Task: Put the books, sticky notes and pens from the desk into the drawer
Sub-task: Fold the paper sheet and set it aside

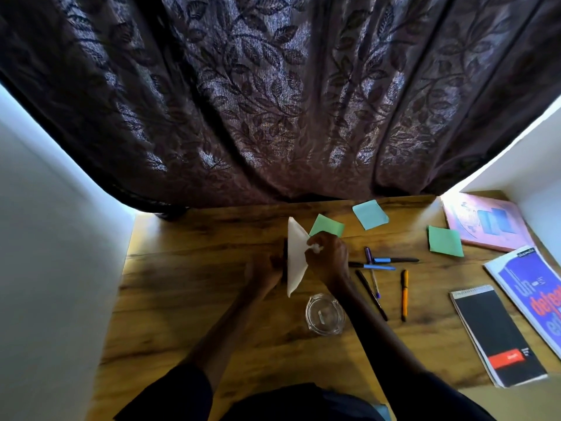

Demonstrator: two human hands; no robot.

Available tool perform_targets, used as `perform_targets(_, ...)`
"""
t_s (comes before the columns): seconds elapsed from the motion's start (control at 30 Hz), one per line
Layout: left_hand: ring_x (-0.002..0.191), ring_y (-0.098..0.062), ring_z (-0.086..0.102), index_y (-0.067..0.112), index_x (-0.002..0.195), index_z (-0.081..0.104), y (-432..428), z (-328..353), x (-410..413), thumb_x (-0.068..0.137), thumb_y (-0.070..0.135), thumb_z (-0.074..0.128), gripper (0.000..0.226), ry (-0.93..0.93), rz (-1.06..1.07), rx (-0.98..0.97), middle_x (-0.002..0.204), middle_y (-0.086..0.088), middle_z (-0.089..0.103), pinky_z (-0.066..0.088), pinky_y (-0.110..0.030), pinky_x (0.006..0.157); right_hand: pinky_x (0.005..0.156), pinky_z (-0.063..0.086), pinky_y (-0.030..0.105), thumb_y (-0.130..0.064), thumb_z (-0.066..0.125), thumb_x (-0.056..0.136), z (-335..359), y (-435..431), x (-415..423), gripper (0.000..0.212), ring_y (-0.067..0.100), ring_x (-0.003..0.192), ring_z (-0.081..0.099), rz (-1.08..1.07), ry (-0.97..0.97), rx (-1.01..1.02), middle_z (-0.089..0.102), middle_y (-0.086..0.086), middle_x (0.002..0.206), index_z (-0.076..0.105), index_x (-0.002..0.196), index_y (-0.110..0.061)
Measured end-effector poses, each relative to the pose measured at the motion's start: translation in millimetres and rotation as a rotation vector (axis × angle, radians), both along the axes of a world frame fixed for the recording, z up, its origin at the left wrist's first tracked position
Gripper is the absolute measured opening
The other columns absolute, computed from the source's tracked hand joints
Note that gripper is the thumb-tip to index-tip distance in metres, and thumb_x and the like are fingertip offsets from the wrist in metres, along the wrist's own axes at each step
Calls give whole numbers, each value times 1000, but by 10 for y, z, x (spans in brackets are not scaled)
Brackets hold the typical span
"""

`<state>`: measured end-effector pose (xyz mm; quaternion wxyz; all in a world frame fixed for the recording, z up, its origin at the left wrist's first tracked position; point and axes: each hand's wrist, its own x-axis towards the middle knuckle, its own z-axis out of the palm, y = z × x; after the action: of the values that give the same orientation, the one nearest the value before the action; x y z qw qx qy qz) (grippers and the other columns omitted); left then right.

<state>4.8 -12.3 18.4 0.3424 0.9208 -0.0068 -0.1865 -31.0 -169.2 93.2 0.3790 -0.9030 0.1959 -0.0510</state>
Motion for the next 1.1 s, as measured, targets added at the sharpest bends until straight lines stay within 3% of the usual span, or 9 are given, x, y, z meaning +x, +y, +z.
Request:
perform_targets(0.07,71,-15,72,17,92,72,-9,36,4,92,33,68,17,-11,12,-16,80,0,73,63,-39,72,61,36,2,2,72,77,-32,48,43,21,17,87,66,20,24,-14,74,9,109,74,97,-5)
perform_targets(0.17,65,-12,70,14,86,72,-26,40,-15,92,25,69,12,0,8,-46,74,1,71,63,-38,72,59,37,4,0,70,80,-60,101,97,21,21,93,67,58,63,-30,71,9,113,74,100,-7)
perform_targets(0.37,77,-14,70,14,91,70,-43,12,-29,96,23,64,12,-10,40,-67,83,-3,72,62,-37,81,63,46,13,-5,67,85,-34,161,152,25,19,92,69,96,50,-116,71,6,113,70,107,-16)
perform_targets(0.5,96,-15,66,13,109,67,-67,53,-48,96,25,65,17,-112,98,-77,103,0,70,54,-28,87,65,47,19,-5,66,82,-1,203,142,43,21,87,67,90,76,-97,71,9,110,62,125,-7)
perform_targets(0.57,100,-15,65,14,114,65,-76,47,-65,94,25,68,23,-177,103,-109,107,2,69,49,-25,85,57,41,15,-5,65,80,-21,202,139,39,19,77,62,60,85,-59,71,10,100,64,119,-2)
perform_targets(0.67,101,-15,67,18,115,65,-81,6,-68,92,29,71,26,-254,108,-143,109,3,71,46,-22,80,47,29,16,-10,66,76,-74,197,143,13,20,63,56,67,80,-77,63,3,76,65,87,-3)
perform_targets(0.73,99,-14,68,20,113,65,-95,-29,-62,94,31,69,22,-294,94,-151,107,3,72,46,-20,78,45,28,18,-11,68,75,-81,199,141,11,20,55,53,78,81,-79,59,2,66,61,73,-4)
perform_targets(0.93,95,-15,71,15,108,71,-144,-127,-37,96,35,66,24,-295,15,-129,103,1,75,58,-28,83,44,26,19,-12,69,78,-148,181,185,14,21,59,55,109,111,-91,59,5,69,66,76,2)
perform_targets(1.1,91,-11,70,14,104,74,-159,-166,-18,99,27,61,19,-324,-14,-140,101,1,75,49,-21,73,45,27,11,-11,71,82,-214,199,178,15,17,66,61,108,126,-97,66,4,81,69,92,0)
